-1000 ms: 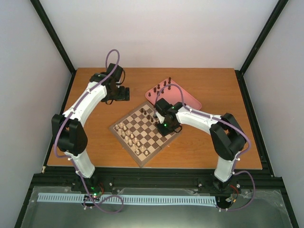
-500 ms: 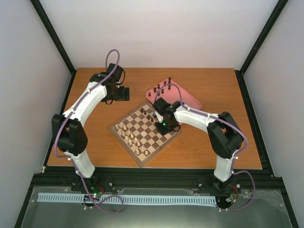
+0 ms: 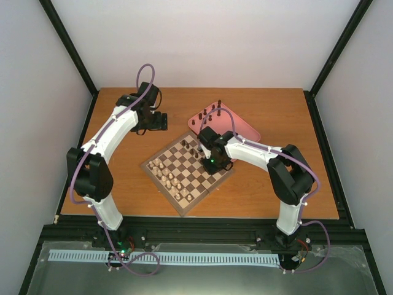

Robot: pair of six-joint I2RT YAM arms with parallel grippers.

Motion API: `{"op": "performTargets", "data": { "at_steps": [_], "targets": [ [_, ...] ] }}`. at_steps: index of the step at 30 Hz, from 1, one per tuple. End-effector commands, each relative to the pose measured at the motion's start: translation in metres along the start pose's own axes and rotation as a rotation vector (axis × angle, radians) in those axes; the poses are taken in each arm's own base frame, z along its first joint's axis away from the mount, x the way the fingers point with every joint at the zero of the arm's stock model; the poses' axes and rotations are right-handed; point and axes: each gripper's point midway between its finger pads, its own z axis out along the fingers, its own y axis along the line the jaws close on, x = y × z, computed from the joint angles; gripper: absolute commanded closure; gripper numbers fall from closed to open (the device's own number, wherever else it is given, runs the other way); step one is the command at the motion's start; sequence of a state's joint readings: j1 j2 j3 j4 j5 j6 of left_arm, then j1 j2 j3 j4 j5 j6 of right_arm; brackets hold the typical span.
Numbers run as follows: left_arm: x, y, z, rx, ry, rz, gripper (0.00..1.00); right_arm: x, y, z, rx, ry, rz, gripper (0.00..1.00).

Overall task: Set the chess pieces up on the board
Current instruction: Place the chess piece on the chessboard.

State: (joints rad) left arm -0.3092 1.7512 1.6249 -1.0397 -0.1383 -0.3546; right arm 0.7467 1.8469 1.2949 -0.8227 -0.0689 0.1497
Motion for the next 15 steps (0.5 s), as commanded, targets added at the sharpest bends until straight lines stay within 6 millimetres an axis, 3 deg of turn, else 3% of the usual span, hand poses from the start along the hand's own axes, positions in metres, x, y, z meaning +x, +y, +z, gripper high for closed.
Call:
{"op": "performTargets", "data": {
  "at_steps": [1, 8, 12, 15],
  "targets": [
    [-0.007, 0.003, -0.01, 0.005, -0.034, 0.005, 0.0, -0.003, -0.001, -0.002, 0.019, -0.01, -0.003, 0.73],
    [-0.005, 0.004, -0.012, 0.002, -0.035, 0.005, 0.0, -0.009, -0.006, -0.025, 0.047, -0.052, 0.0, 0.52],
    [-0.003, 0.004, -0.012, 0.004, -0.032, 0.0, 0.0, -0.014, -0.009, -0.043, 0.051, -0.085, 0.004, 0.51],
    [-0.003, 0.005, -0.014, 0.003, -0.038, -0.001, 0.0, -0.024, -0.012, -0.067, 0.063, -0.13, -0.014, 0.49]
  ]
}}
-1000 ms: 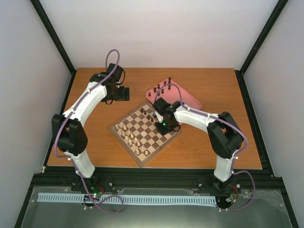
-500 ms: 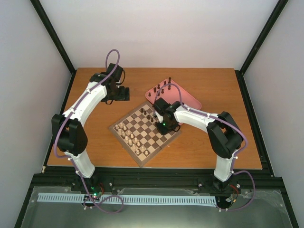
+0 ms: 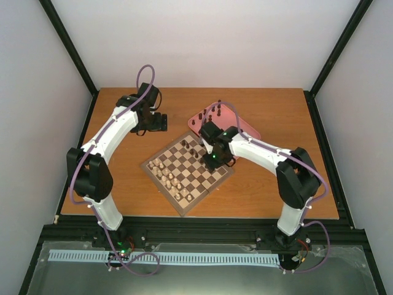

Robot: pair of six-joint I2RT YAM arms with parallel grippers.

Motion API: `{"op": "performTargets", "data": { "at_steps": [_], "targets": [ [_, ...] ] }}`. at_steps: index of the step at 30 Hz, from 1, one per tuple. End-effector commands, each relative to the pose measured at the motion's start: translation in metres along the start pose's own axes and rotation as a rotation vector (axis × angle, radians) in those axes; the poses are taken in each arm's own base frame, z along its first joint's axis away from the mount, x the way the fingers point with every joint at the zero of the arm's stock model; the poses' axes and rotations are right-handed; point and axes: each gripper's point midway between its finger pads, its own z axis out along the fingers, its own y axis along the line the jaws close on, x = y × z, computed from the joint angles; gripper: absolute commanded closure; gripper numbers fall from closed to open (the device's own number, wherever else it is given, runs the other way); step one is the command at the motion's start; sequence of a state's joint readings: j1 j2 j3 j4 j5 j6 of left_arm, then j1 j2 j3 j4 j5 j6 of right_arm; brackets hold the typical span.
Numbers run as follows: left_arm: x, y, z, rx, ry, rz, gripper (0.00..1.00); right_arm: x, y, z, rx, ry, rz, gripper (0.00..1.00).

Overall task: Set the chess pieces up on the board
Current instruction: Place the chess piece on the chessboard, then pick up the chess piece from the storage box.

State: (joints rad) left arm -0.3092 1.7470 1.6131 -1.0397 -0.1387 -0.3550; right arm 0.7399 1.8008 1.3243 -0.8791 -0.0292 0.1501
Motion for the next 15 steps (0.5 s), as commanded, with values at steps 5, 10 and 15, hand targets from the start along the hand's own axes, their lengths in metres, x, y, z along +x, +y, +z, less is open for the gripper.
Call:
{"op": "performTargets", "data": {
  "at_steps": [5, 10, 15],
  "targets": [
    [-0.006, 0.005, -0.02, 0.009, -0.052, -0.005, 0.0, -0.055, -0.024, -0.085, 0.034, -0.214, 0.013, 0.42],
    [-0.007, 0.004, -0.021, 0.016, -0.057, -0.013, 0.0, -0.109, -0.043, -0.091, -0.006, -0.297, 0.078, 0.42],
    [-0.009, 0.001, -0.025, 0.033, -0.062, -0.019, 0.0, -0.173, -0.047, -0.065, 0.0, -0.337, 0.059, 0.44]
  ]
}}
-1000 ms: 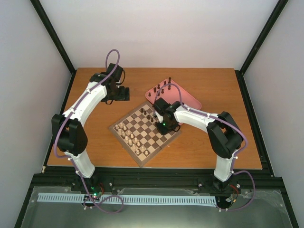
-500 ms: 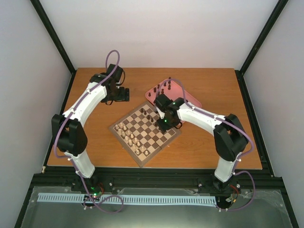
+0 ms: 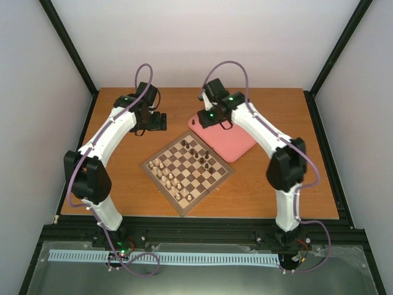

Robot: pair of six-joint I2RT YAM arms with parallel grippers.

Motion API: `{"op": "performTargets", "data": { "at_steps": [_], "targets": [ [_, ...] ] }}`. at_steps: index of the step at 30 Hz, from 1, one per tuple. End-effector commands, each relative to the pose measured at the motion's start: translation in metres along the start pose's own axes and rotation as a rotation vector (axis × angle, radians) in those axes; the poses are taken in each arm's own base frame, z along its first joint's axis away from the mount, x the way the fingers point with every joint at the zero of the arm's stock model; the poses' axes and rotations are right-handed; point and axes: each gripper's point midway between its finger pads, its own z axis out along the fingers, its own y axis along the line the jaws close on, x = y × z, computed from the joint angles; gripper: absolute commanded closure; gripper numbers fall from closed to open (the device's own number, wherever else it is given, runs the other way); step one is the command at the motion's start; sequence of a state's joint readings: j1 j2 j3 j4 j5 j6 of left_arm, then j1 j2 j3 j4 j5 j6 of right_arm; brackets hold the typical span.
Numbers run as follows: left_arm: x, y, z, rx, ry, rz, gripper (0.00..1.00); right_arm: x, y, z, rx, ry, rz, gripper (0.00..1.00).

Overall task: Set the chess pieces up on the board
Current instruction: Pick up the chess piece from the storage box.

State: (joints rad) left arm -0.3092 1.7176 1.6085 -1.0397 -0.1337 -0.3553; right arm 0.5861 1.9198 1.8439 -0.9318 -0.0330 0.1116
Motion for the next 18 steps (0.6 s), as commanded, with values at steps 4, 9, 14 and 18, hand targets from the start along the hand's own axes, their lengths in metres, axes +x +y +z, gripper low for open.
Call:
{"op": "performTargets", "data": {
  "at_steps": [4, 9, 14, 18],
  "targets": [
    [-0.01, 0.001, -0.018, 0.02, -0.045, -0.016, 0.0, -0.051, 0.003, 0.077, -0.01, -0.028, -0.009, 0.48],
    [-0.012, 0.001, -0.018, 0.014, -0.04, -0.01, 0.0, -0.065, 0.0, 0.117, -0.042, -0.054, 0.015, 0.5],
    [-0.013, -0.001, -0.016, 0.017, -0.03, -0.009, 0.0, -0.061, -0.002, 0.149, -0.058, -0.045, 0.024, 0.51],
    [-0.011, -0.002, -0.013, 0.018, -0.016, -0.014, 0.0, -0.058, -0.004, 0.167, -0.084, -0.033, 0.041, 0.54]
  ]
}}
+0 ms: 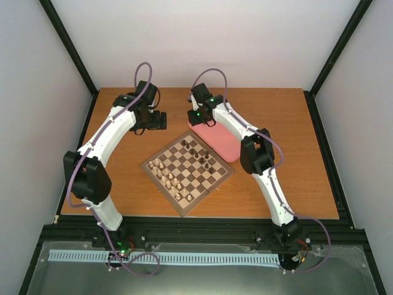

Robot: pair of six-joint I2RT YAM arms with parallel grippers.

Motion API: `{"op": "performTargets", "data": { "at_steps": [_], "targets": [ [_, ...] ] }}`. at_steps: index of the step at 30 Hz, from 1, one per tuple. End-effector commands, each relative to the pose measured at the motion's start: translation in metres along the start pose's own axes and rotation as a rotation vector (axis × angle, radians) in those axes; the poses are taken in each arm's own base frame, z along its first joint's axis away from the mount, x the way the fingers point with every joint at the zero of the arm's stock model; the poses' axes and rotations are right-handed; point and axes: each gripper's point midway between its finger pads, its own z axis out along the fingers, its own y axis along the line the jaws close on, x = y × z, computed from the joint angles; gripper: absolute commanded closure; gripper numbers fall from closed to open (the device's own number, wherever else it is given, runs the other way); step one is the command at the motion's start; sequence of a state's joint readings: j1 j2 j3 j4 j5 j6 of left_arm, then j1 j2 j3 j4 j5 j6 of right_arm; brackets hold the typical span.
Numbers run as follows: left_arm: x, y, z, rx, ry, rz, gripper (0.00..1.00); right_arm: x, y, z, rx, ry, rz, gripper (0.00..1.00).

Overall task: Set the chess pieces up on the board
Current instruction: Pick up the chess piece from the storage box.

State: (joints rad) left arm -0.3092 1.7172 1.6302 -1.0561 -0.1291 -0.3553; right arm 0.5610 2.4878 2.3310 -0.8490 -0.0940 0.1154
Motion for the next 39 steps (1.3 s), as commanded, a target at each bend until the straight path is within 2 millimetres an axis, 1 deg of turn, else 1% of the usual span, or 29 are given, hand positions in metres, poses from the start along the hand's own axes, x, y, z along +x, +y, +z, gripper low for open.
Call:
{"op": "performTargets", "data": {
  "at_steps": [1, 4, 11, 18, 24, 27, 32, 35, 39],
  "targets": [
    [-0.008, -0.001, -0.007, 0.011, -0.009, -0.013, 0.0, -0.009, -0.001, 0.017, -0.039, -0.03, 0.02, 0.54],
    [-0.007, 0.0, -0.009, 0.007, -0.009, -0.016, 0.0, -0.01, -0.006, 0.025, -0.05, -0.034, 0.03, 0.55],
    [-0.003, 0.001, -0.004, 0.001, 0.007, -0.013, 0.0, -0.014, -0.014, 0.037, -0.055, -0.051, 0.058, 0.55],
    [-0.002, 0.0, -0.001, 0.0, 0.02, -0.012, 0.0, -0.01, -0.016, 0.051, -0.086, -0.041, 0.077, 0.57],
    [-0.002, -0.001, 0.002, 0.004, 0.026, -0.017, 0.0, -0.009, -0.018, 0.057, -0.088, -0.041, 0.087, 0.58],
    [-0.002, -0.001, 0.002, 0.005, 0.025, -0.017, 0.0, -0.011, -0.02, 0.058, -0.085, -0.048, 0.089, 0.61],
    [-0.001, -0.003, 0.003, 0.012, 0.035, -0.012, 0.0, -0.012, -0.024, 0.063, -0.077, -0.053, 0.092, 0.62],
    [-0.002, -0.004, 0.004, 0.012, 0.036, -0.013, 0.0, -0.01, -0.025, 0.065, -0.07, -0.049, 0.095, 0.64],
    [-0.002, -0.005, 0.005, 0.018, 0.038, -0.014, 0.0, -0.011, -0.028, 0.066, -0.055, -0.053, 0.1, 0.71]
  ]
}}
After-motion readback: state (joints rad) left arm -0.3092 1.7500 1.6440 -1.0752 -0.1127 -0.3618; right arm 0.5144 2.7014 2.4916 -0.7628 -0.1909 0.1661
